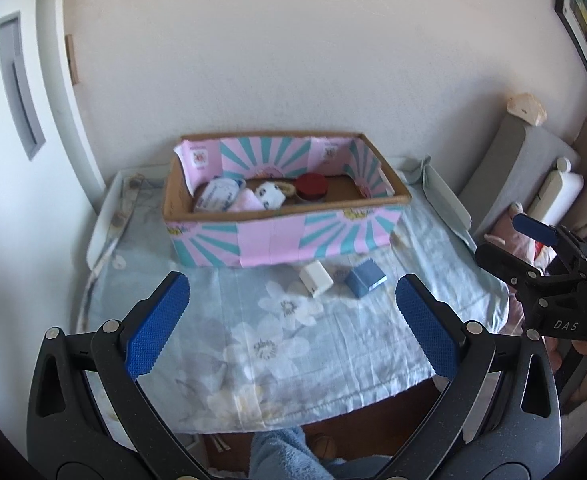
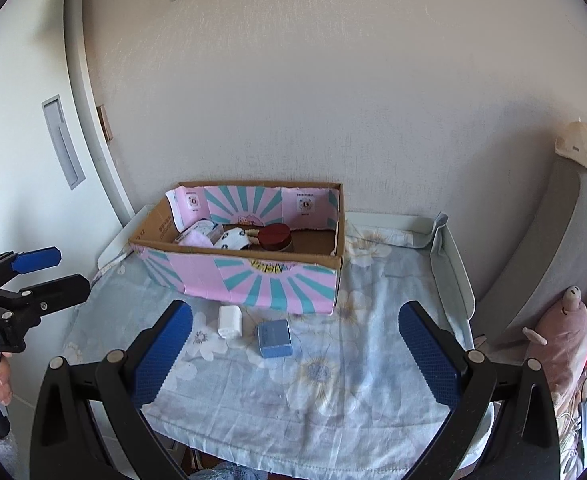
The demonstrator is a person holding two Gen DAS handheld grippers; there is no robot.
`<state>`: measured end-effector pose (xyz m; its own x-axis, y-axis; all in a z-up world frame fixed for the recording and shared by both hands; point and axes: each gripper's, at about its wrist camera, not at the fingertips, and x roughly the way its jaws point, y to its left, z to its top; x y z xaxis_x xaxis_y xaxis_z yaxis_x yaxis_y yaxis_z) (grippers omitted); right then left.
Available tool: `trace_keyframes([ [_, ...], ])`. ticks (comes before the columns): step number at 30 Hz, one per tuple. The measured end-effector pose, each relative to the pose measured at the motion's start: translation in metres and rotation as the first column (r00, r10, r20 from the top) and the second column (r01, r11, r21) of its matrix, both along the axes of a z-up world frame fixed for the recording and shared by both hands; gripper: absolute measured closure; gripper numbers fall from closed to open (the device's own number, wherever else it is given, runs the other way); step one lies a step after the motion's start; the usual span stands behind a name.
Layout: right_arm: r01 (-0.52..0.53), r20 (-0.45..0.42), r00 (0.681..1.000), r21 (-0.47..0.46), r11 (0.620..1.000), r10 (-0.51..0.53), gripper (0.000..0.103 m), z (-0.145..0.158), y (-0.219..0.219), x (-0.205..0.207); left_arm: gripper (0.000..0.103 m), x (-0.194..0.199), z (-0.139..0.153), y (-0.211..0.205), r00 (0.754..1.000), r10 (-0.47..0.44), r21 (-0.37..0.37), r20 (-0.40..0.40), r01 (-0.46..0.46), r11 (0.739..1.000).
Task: Organize objects
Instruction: 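Withdraw both tools from the box toward the white cube and blue tin, then grasp the white cube with the left tool while the right tool grasps the blue tin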
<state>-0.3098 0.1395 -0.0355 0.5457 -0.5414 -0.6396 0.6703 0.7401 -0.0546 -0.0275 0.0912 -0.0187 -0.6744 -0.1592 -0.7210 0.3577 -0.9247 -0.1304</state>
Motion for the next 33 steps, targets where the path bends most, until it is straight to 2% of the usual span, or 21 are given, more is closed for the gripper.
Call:
trace_keyframes([
  [11, -0.078, -0.063, 0.995, 0.002, 0.997, 0.078, 0.000, -0.055, -0.003, -0.013, 0.000, -0.011, -0.056, 0.000, 0.996, -0.080, 0.021, 0.042, 0.079, 0.997],
  [18, -0.125, -0.097, 0.987, 0.033, 0.992, 0.128, 0.000, -0.103, -0.021, -0.004, 0.001, -0.043, -0.104, 0.002, 0.987, -0.138, 0.023, 0.077, 0.137, 0.990],
  [22, -0.137, -0.119, 0.983, 0.035, 0.990, 0.140, 0.005, -0.128, -0.031, 0.009, 0.011, -0.073, -0.132, 0.001, 0.977, -0.186, 0.002, 0.100, 0.187, 0.982],
  [24, -0.146, -0.126, 0.981, 0.047, 0.988, 0.151, 0.012, -0.139, -0.035, 0.017, 0.018, -0.085, -0.141, 0.001, 0.972, -0.204, 0.004, 0.112, 0.205, 0.979],
  [26, -0.153, -0.132, 0.978, 0.062, 0.986, 0.160, 0.016, -0.148, -0.039, 0.025, 0.024, -0.098, -0.152, 0.000, 0.966, -0.224, -0.002, 0.126, 0.226, 0.974],
  [30, -0.177, -0.150, 0.971, 0.079, 0.981, 0.187, 0.027, -0.158, -0.042, 0.040, 0.031, -0.111, -0.166, -0.002, 0.958, -0.251, 0.016, 0.136, 0.251, 0.968],
  [33, -0.188, -0.164, 0.966, 0.079, 0.979, 0.199, 0.028, -0.160, -0.045, 0.047, 0.034, -0.118, -0.170, -0.001, 0.955, -0.265, 0.018, 0.134, 0.265, 0.964],
])
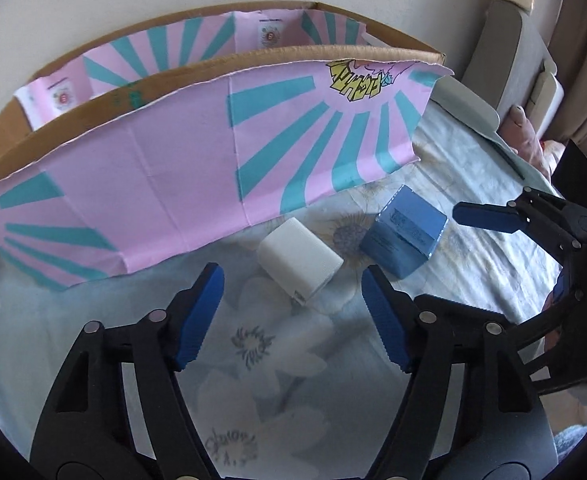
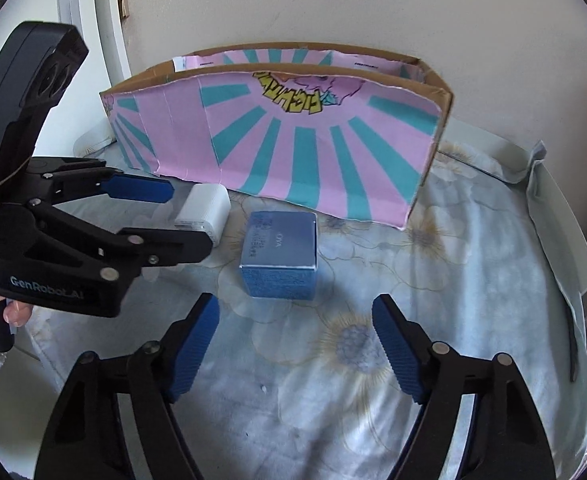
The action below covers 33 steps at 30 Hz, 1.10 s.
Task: Organize objects
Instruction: 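Grasp the white cube with the left tool while the right tool grasps the blue tin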
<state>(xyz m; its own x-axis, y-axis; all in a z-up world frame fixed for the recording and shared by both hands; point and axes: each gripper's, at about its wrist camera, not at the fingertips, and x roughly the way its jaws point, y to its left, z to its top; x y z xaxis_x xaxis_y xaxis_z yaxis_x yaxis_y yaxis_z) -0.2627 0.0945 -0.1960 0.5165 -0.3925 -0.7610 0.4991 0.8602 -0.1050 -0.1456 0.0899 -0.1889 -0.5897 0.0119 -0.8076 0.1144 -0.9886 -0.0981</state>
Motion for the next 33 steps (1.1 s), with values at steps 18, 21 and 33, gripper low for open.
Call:
trace_keyframes([
  [18, -0.059, 0.010, 0.998, 0.047, 0.997, 0.059, 0.067, 0.004, -0.015, 0.023, 0.061, -0.016, -0.006, 0.000, 1.000, -0.015, 0.018, -0.005, 0.016, 1.000],
  [21, -0.048, 0.018, 0.999, 0.057, 0.997, 0.047, 0.068, 0.005, -0.017, 0.023, 0.062, -0.016, -0.006, 0.001, 1.000, -0.012, 0.007, -0.004, 0.012, 1.000],
  [33, -0.016, 0.038, 0.999, 0.069, 0.998, 0.013, 0.069, 0.036, -0.008, 0.015, 0.062, 0.005, 0.026, 0.002, 0.998, 0.054, 0.040, -0.031, -0.053, 0.998],
])
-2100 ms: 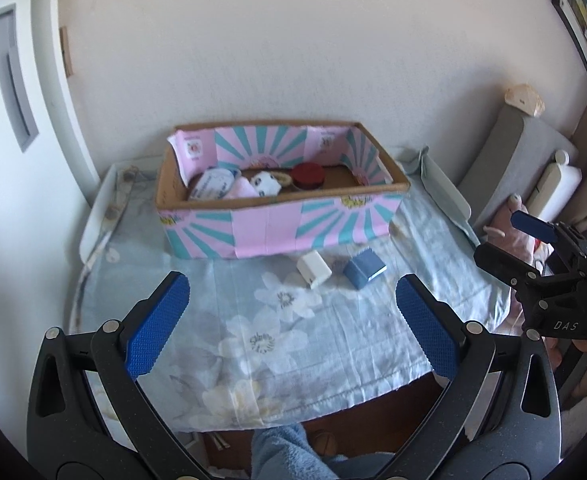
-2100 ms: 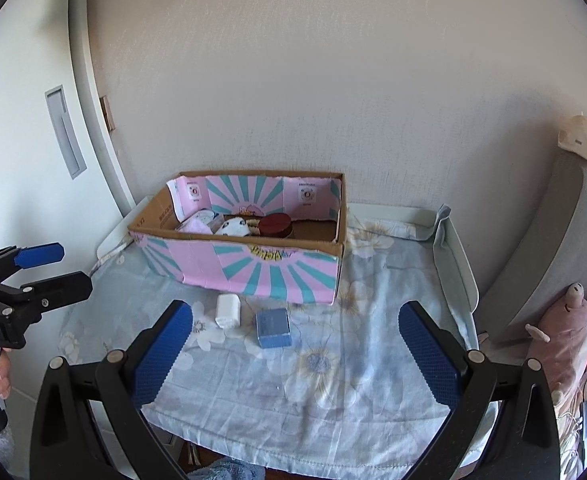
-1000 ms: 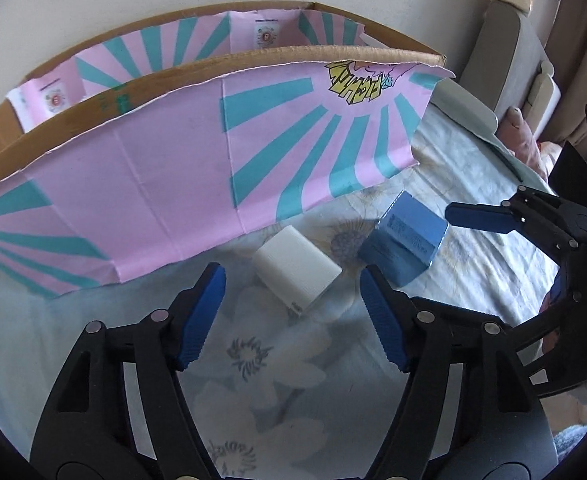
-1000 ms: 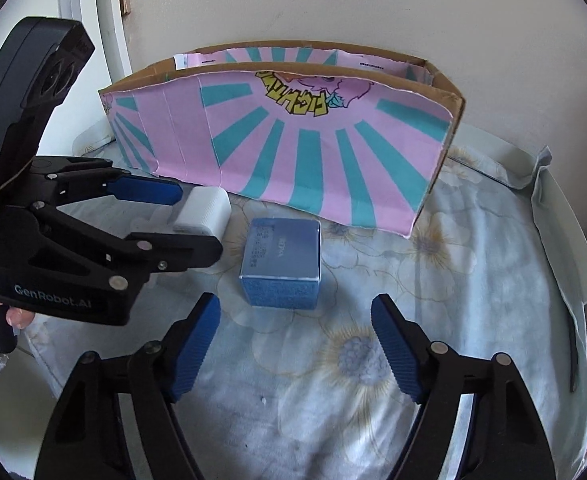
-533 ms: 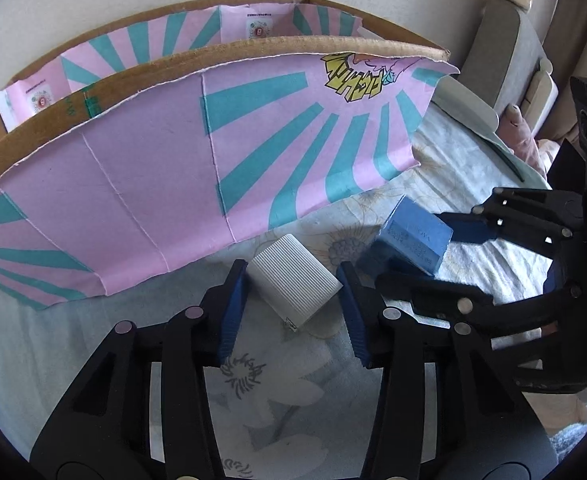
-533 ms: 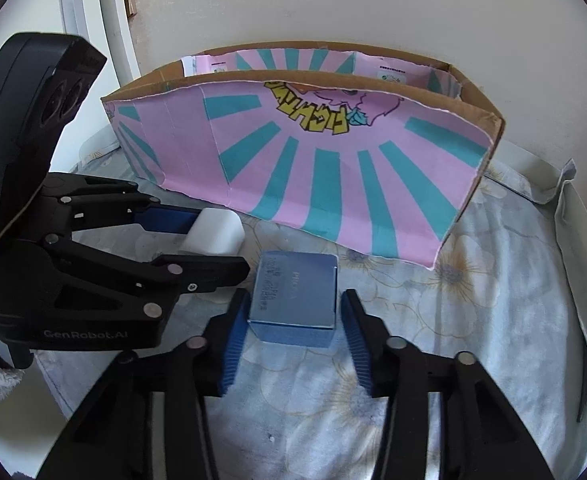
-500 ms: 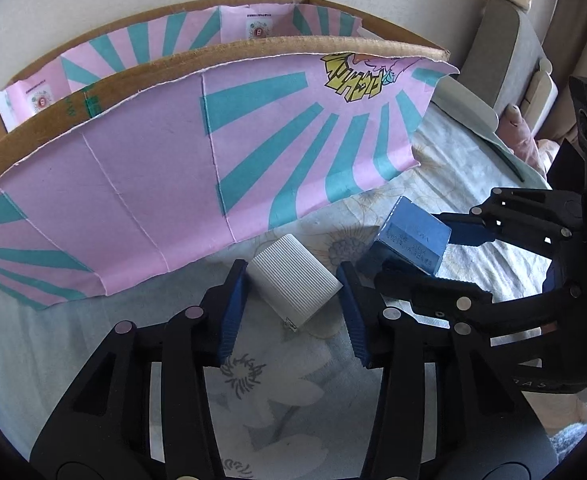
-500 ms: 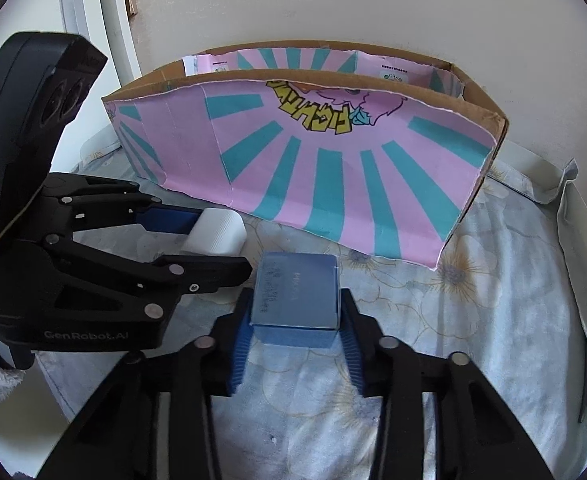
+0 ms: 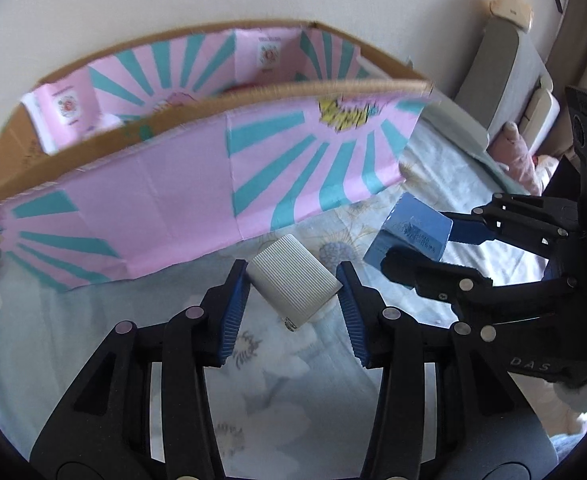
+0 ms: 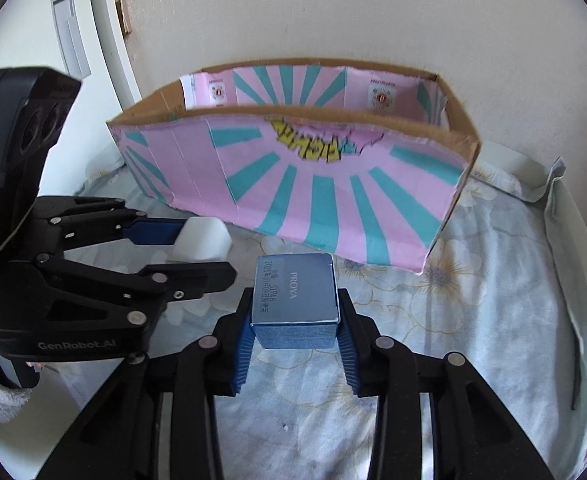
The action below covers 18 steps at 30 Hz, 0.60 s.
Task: Organize objects
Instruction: 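Lift and carry the white cube and blue tin over the striped box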
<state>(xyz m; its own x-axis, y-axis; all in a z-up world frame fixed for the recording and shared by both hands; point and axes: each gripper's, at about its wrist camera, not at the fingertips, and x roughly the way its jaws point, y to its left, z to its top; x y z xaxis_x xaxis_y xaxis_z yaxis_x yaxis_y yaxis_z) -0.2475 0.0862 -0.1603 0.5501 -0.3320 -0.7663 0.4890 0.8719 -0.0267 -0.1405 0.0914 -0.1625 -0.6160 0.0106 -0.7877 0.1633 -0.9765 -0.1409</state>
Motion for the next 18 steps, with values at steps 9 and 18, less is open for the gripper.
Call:
trace_keyframes([
  [9, 0.158, 0.027, 0.987, -0.031, 0.987, -0.157, 0.069, 0.081, 0.022, -0.017, 0.062, 0.050, 0.089, -0.009, 0.976, 0.216, -0.025, -0.036, -0.217, 0.976],
  [18, 0.289, 0.087, 0.955, -0.041, 0.956, -0.285, 0.069, 0.151, 0.033, -0.029, 0.062, 0.097, 0.165, -0.023, 0.920, 0.376, -0.036, -0.111, -0.382, 0.923],
])
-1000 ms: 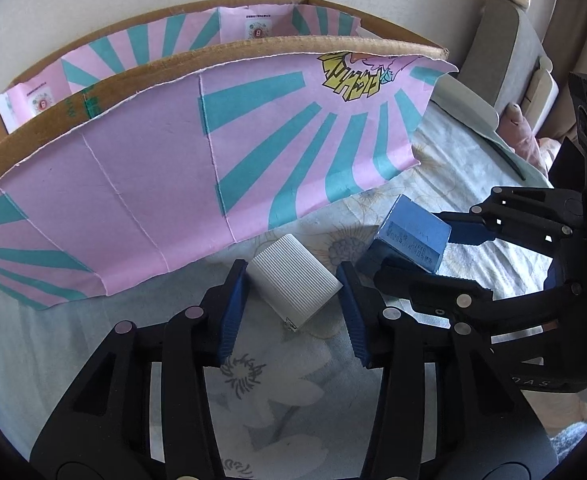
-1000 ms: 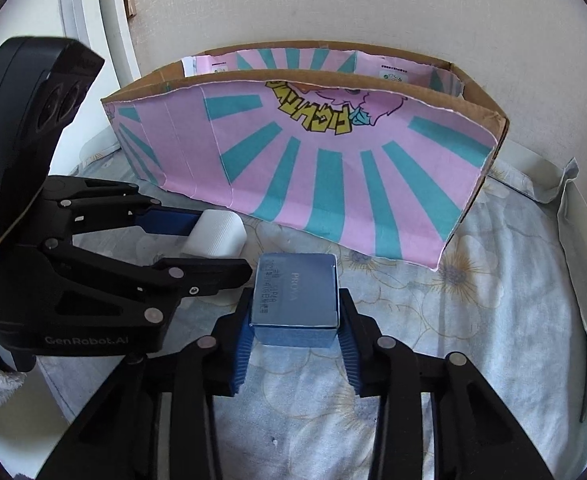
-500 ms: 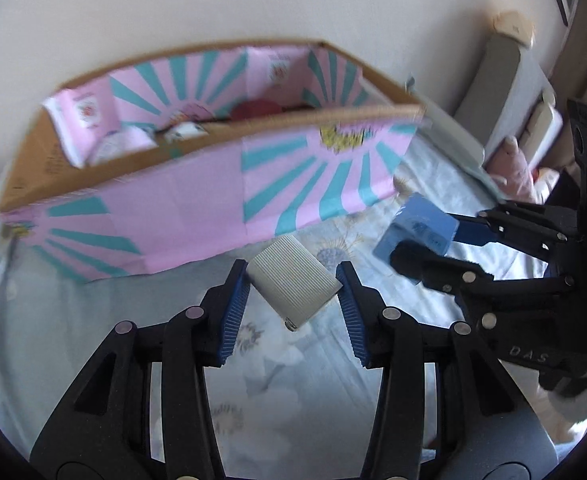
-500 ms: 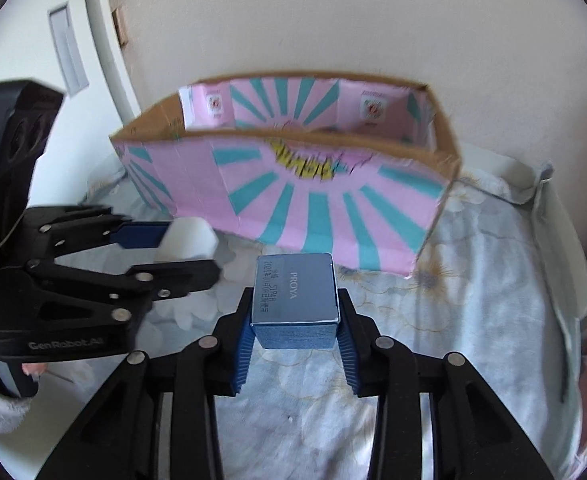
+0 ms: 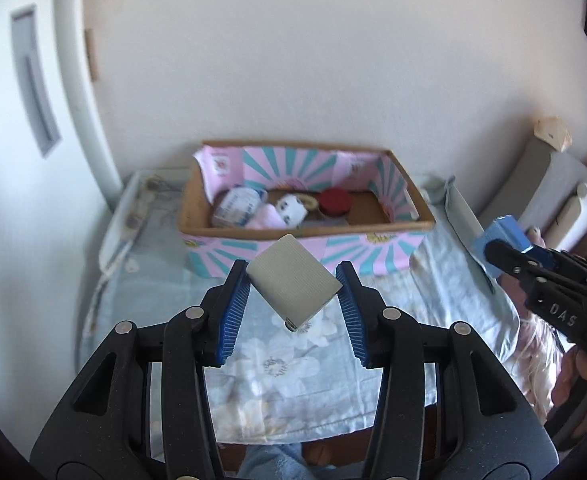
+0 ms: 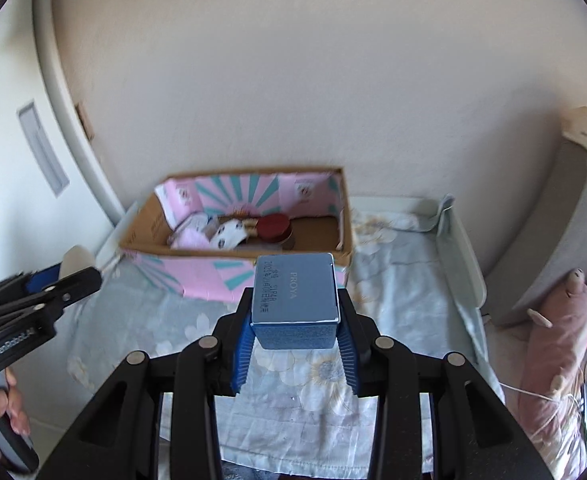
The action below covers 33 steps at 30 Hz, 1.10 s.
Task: Organize objects
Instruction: 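Lift and carry the white cube and blue tin over the striped box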
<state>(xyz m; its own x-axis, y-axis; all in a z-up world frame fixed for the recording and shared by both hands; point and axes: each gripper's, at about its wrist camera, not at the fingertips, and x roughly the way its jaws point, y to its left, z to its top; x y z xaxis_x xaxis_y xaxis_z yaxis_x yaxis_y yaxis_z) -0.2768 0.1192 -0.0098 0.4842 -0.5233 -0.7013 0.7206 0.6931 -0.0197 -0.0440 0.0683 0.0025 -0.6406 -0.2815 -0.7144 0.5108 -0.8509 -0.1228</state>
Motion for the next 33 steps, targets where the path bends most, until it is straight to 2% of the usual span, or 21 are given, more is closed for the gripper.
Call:
trace_keyframes([
  [6, 0.027, 0.011, 1.000, -0.032, 0.999, -0.027, 0.068, 0.014, 0.004, -0.005, 0.062, 0.011, 0.023, -0.001, 0.999, 0.011, -0.039, -0.033, -0.012, 0.999],
  [18, 0.033, 0.011, 0.999, -0.035, 0.999, -0.033, 0.069, 0.018, -0.018, 0.005, 0.062, -0.008, 0.028, -0.017, 0.999, 0.002, -0.031, -0.037, -0.003, 1.000],
  [25, -0.014, -0.003, 1.000, -0.053, 0.999, 0.014, 0.069, 0.027, -0.046, 0.036, 0.062, -0.040, 0.032, -0.052, 1.000, 0.004, -0.020, -0.025, -0.005, 1.000],
  [33, -0.067, -0.056, 0.996, -0.032, 0.997, 0.065, 0.069, 0.018, -0.078, 0.090, 0.062, -0.098, 0.030, -0.096, 0.998, -0.058, 0.006, -0.014, 0.058, 0.998],
])
